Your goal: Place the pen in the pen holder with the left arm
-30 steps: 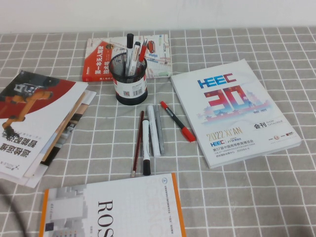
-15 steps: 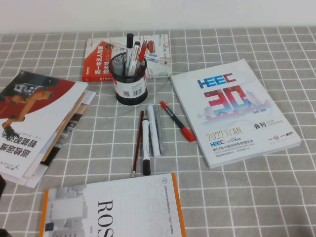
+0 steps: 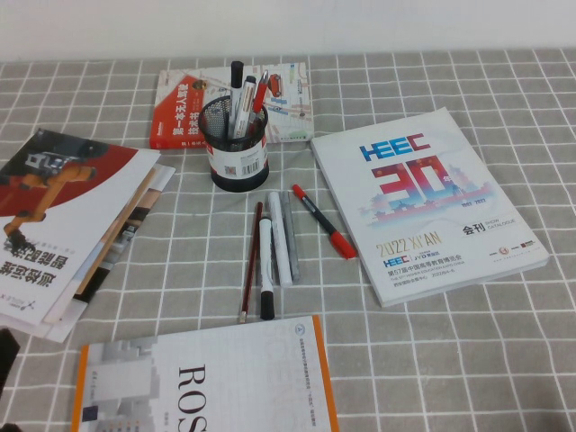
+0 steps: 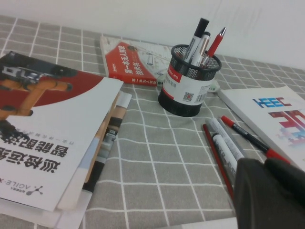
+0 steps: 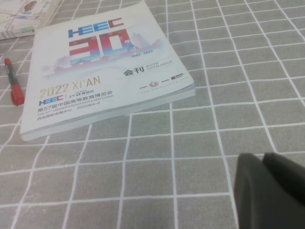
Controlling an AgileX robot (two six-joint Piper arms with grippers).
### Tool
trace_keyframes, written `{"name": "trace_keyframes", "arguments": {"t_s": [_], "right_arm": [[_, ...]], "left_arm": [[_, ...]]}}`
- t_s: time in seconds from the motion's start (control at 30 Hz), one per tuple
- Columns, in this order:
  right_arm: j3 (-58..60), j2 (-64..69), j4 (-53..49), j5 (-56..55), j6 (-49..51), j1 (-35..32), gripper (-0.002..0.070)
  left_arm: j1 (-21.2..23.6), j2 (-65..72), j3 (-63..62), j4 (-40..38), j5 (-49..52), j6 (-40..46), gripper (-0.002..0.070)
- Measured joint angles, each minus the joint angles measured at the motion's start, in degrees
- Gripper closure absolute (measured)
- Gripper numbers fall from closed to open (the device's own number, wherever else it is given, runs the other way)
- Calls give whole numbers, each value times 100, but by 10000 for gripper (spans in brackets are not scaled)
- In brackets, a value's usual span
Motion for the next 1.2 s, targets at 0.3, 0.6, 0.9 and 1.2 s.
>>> {"name": "trace_keyframes", "arguments": {"t_s": [0.3,0.6,0.9,1.2], "right_arm": [[0,0,0,0,0,0,688],[0,0,0,0,0,0,689],[0,0,9,0,0,0,689],[0,0,9,0,0,0,689]], "left_arm": [[196,-416,676,-741,-737,1161,675],[778,-1281,1414,-1198,-1109,2040,676],[919,-1294,1437,-1047,-64,2074,676],[919,-1294,1441,-985,346,2074,676]]}}
